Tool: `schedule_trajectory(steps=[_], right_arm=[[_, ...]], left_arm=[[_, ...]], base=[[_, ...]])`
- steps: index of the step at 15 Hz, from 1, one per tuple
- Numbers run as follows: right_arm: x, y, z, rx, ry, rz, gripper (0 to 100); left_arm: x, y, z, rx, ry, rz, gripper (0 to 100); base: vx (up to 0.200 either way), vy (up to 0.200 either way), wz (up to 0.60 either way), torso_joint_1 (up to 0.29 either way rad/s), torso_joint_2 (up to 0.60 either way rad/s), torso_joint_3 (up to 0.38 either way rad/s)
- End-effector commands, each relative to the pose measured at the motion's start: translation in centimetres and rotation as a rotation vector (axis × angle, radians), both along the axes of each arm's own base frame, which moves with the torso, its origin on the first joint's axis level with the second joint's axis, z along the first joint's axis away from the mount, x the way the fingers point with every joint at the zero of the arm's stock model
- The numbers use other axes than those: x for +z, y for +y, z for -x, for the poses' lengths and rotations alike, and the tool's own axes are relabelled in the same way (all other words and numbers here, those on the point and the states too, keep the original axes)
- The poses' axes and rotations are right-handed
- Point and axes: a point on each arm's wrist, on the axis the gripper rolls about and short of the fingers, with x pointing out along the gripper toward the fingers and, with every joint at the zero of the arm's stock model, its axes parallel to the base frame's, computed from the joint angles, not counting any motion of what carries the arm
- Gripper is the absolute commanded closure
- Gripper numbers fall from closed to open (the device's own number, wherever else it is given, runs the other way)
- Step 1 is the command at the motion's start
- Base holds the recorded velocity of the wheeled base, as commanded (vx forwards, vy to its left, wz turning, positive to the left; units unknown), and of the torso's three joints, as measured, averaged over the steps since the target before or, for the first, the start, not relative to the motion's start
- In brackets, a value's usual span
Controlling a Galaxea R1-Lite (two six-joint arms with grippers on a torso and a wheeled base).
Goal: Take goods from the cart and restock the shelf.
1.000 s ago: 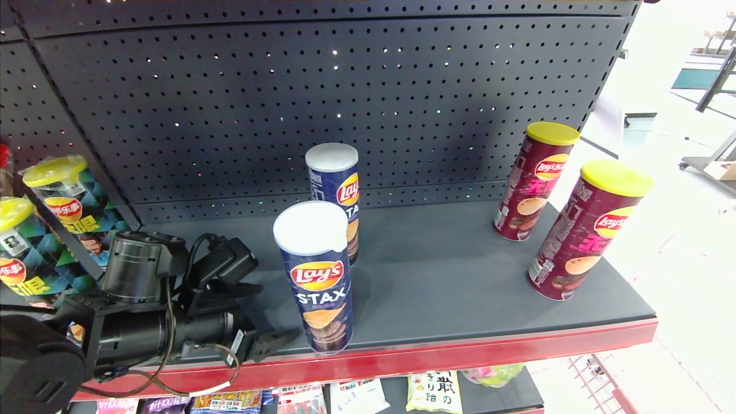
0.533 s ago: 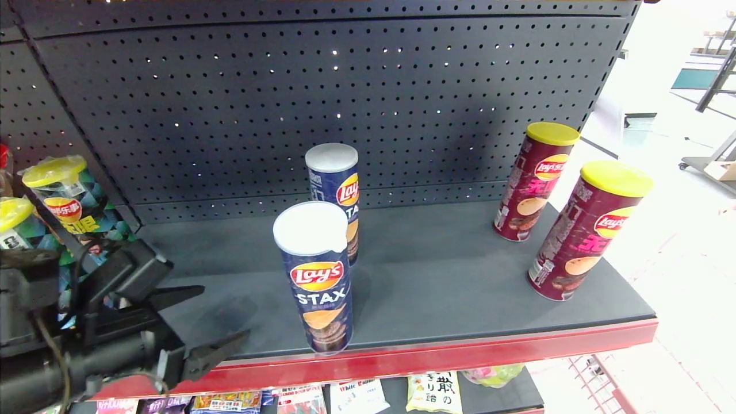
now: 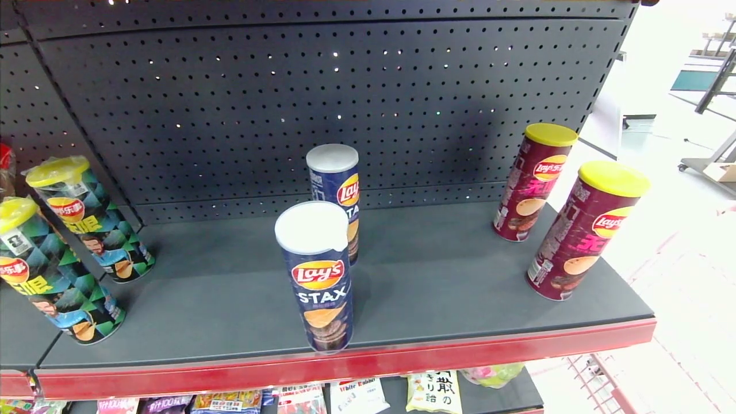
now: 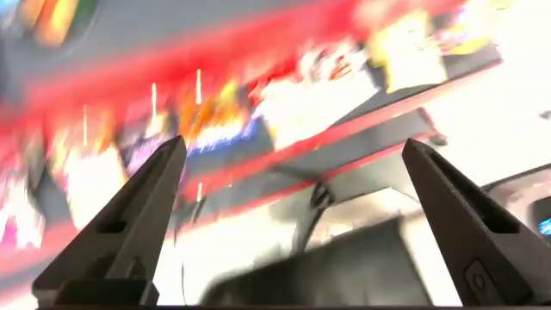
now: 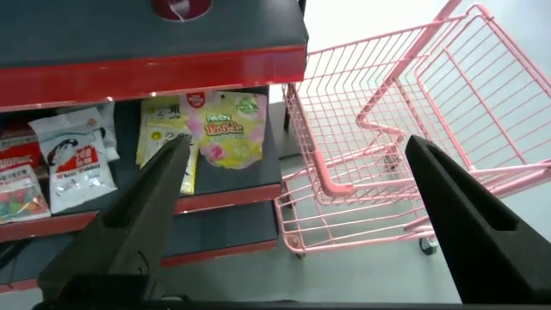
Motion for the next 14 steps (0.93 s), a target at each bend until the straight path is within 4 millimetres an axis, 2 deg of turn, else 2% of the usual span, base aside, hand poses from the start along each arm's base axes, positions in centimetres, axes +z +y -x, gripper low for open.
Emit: schedule_trajectory(steps=[1, 2, 5, 7, 8, 9, 10, 12, 14], right_arm=[[-2.3, 0.2, 0.6, -0.034, -0.028, 0.026, 0], [-3.0, 0.2, 0.8, -0.026, -0.039, 0.031, 0], [-3.4, 0.3, 0.8, 0.046, -0.066, 0.004, 0], [-3.3, 0.3, 0.4, 0.053, -0.117, 0.001, 0], [-3.8, 0.5, -0.4, 0.133, -0.174, -0.011, 0], [-3.9, 0.7, -0.6, 0.196, -0.21, -0.017, 0], [-3.9, 0.7, -0.8, 0.205, -0.233, -0.018, 0], [-4.1, 0.6, -0.9, 0.169, -0.24, -0.016, 0], [-4.2, 0.5, -1.2, 0.104, -0.29, -0.017, 0]], left_arm=[[-2.5, 0.0, 4.4, 0.198, -0.149, 0.036, 0], [-2.7, -0.1, 3.9, 0.172, -0.168, 0.056, 0], [-3.6, -0.3, 0.0, 0.06, -0.472, 0.119, 0], [-3.7, -0.3, -0.1, 0.022, -0.483, 0.127, 0], [-3.9, -0.3, -0.2, 0.047, -0.487, 0.114, 0], [-3.9, -0.2, -0.3, 0.09, -0.501, 0.096, 0], [-4.1, 0.1, -0.6, 0.214, -0.547, 0.059, 0], [-4.1, 0.2, -0.7, 0.268, -0.556, 0.04, 0], [-4.9, 0.2, -1.1, 0.237, -0.561, 0.045, 0]], base=[[0.0, 0.0, 0.0, 0.0, 0.0, 0.0], [0.0, 0.0, 0.0, 0.0, 0.0, 0.0], [0.0, 0.0, 0.0, 0.0, 0.0, 0.0], [0.0, 0.0, 0.0, 0.0, 0.0, 0.0], [0.0, 0.0, 0.0, 0.0, 0.0, 0.0], [0.0, 0.0, 0.0, 0.0, 0.0, 0.0], [0.0, 0.0, 0.0, 0.0, 0.0, 0.0], [0.0, 0.0, 0.0, 0.0, 0.0, 0.0], [0.0, 0.0, 0.0, 0.0, 0.0, 0.0]])
